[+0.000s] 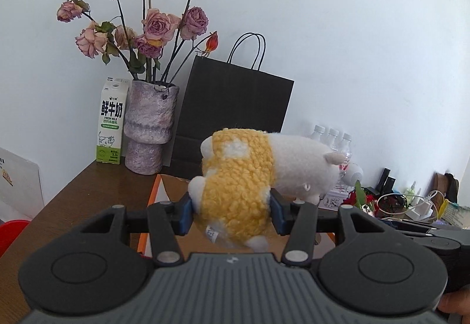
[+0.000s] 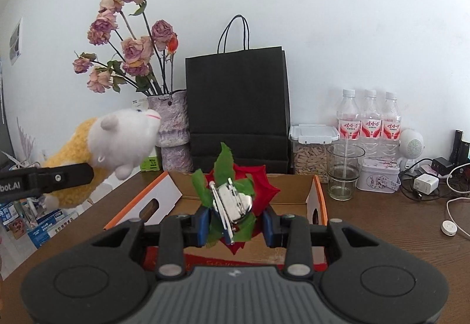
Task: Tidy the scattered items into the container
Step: 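Carry the sheep and rose into the cardboard box and open both grippers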
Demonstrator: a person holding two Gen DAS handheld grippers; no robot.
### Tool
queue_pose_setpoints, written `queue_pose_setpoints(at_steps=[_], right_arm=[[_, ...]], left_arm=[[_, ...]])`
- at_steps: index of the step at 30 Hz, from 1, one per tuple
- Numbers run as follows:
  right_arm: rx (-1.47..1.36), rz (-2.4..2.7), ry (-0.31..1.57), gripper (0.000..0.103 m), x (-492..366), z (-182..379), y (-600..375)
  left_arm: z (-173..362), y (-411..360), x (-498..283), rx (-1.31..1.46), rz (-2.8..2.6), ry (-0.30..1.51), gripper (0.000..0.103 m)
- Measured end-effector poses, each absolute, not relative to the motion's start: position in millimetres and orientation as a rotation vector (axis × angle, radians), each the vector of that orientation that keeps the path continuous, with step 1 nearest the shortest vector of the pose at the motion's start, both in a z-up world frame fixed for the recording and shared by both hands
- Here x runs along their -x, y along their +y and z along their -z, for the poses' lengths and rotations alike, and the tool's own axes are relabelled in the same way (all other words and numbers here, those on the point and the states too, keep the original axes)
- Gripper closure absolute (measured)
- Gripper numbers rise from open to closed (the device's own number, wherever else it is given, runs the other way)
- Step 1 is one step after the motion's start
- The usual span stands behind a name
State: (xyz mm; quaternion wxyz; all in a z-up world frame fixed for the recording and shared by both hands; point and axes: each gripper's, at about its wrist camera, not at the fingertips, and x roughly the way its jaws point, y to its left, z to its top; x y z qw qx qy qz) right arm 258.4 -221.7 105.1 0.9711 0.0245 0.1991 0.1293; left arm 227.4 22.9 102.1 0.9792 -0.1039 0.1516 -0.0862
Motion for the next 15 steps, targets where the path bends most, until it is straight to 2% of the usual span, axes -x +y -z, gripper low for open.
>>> queue_pose_setpoints(at_steps=[15], right_arm=[[0.05,-0.266,0.757,0.069,-394,-52,-207]], left_arm=[[-40,23,-342,0.242,0.16,0.559,0.052]])
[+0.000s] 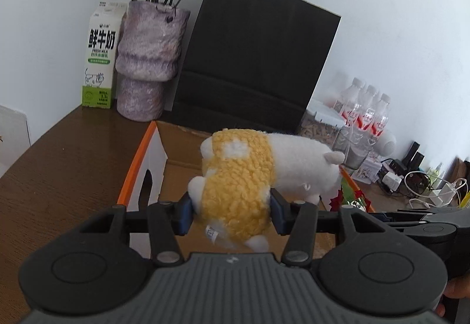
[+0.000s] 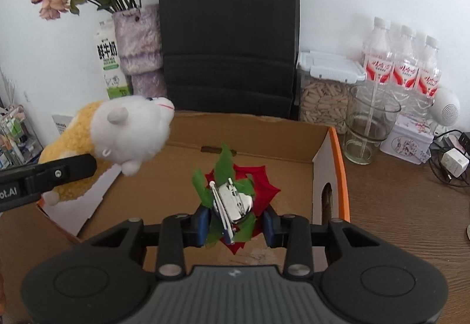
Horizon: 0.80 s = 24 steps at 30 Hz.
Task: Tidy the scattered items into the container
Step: 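Carry the sheep and rose into the cardboard box and open both grippers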
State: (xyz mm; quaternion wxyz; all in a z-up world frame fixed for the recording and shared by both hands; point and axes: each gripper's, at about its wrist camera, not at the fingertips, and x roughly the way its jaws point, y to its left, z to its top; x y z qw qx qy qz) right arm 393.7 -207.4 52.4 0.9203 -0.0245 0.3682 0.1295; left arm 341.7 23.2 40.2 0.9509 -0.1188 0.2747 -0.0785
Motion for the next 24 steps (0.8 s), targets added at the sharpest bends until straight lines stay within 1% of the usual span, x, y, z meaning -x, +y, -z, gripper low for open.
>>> queue_pose_setpoints(at_steps=[3,4,5,7,10,11,12,13,14,15,16,17,19,21,24], right_arm=[[0.065,-0.273,0.802,0.069,-402,-39,-203],[0.069,-0.276,0.81,0.069,-403,-36,-202],[0.073,-0.28,0.82,0.069,-404,-33,-201],[0.081,-0.285,0.835,0.068,-405,-29,-200],[0.091,-0.283,0.858,0.065,-407,-24,-198],[0.095,-0.279,0.871,0.062,-407,-22,-198],[0.1,-0.28,0.886,0.051,-408,-21,-197],[0.1,-0.278,0.897,0.044,-407,-20,-197],[0.095,-0.272,0.893,0.031,-406,-20,-198],[0.091,-0.272,0.888,0.015,-404,-22,-199],[0.092,-0.276,0.886,0.01,-402,-23,-200],[0.093,-0.282,0.882,0.007,-399,-25,-201],[0.105,-0.276,0.865,0.006,-393,-31,-203],[0.119,-0.269,0.844,0.002,-387,-38,-204],[0.121,-0.262,0.824,0.0,-378,-46,-207]], left_arm=[[-26,22,-353,0.227,0.158,0.616,0.053],[-23,22,-356,0.227,0.154,0.632,0.054],[-20,22,-358,0.225,0.146,0.643,0.058],[-15,23,-363,0.229,0.154,0.662,0.059],[-11,20,-363,0.223,0.154,0.683,0.059],[-10,18,-363,0.217,0.152,0.69,0.054],[-10,17,-362,0.206,0.148,0.693,0.051],[-11,16,-361,0.2,0.141,0.687,0.038],[-14,15,-359,0.19,0.135,0.674,0.021],[-16,14,-356,0.18,0.136,0.662,0.013],[-18,12,-354,0.168,0.129,0.652,0.0],[-21,10,-350,0.153,0.12,0.636,0.0],[-25,8,-346,0.131,0.112,0.63,0.0],[-29,7,-342,0.129,0.098,0.623,0.0],[-33,7,-334,0.14,0.104,0.614,0.0]])
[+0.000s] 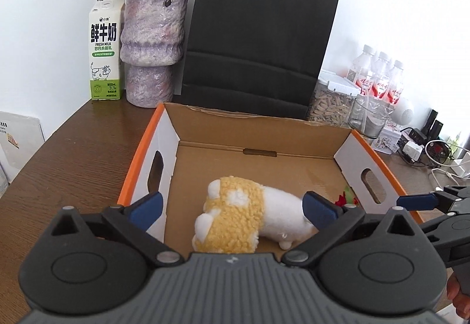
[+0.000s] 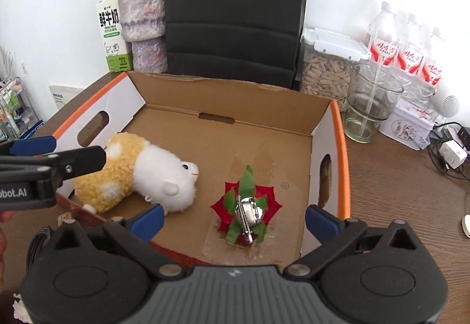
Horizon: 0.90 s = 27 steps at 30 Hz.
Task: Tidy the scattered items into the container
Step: 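Carry the sheep and rose into the cardboard box and open both grippers, then move both grippers back toward the remaining items on the table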
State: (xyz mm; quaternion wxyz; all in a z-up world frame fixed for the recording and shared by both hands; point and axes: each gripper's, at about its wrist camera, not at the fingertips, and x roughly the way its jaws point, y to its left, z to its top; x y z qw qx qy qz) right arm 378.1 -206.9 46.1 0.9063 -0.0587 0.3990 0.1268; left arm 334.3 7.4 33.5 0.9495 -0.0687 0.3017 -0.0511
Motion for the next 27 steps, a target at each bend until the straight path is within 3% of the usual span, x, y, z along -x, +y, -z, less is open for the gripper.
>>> queue_pose_setpoints(at_steps=[27], right_arm=[[0.098,-0.277,0.699,0.0,-265,-91,-224]], left_arm=[[-76,13,-216,0.15,0.108,0.489,0.0]])
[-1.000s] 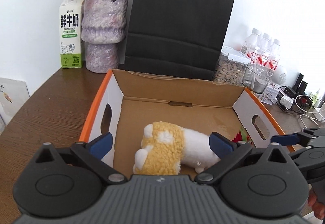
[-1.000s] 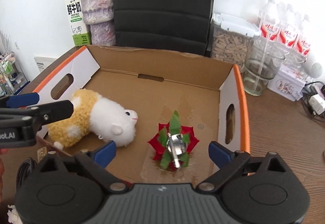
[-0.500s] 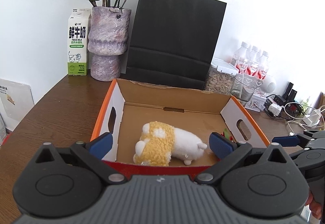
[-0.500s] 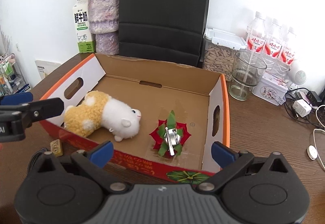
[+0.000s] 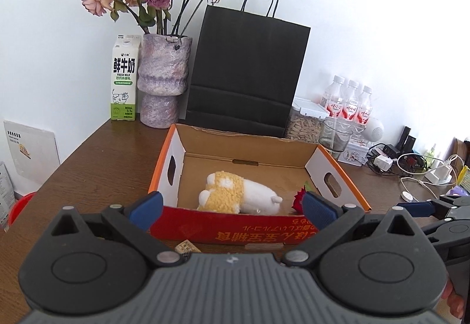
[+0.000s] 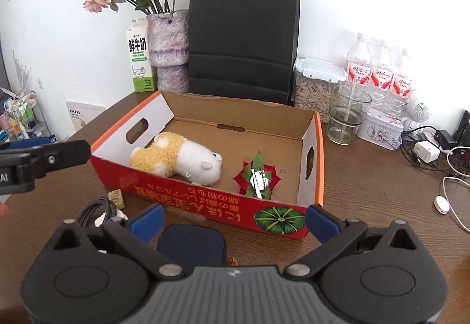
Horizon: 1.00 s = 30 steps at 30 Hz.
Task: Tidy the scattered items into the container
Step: 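Move both grippers back toward the remaining items on the table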
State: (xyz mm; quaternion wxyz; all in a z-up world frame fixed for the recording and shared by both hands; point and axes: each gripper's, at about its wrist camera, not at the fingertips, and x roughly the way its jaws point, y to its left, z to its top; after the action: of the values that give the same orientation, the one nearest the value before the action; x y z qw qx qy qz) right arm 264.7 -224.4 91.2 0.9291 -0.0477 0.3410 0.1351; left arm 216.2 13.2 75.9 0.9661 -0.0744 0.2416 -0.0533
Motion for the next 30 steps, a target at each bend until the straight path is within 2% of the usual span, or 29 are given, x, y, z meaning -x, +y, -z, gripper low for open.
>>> queue_pose_setpoints(at_steps=[17,30], right_arm=[[0.024,-0.304,0.541,0.0,-161,-90,-260],[-0.011,-0.223,0.512,0.0,-95,-42,-284]], left_arm=[[-74,34,-128,0.131,0.089,0.366,0.0],[-35,43,-79,0.109,0.054,0.358,0.0]])
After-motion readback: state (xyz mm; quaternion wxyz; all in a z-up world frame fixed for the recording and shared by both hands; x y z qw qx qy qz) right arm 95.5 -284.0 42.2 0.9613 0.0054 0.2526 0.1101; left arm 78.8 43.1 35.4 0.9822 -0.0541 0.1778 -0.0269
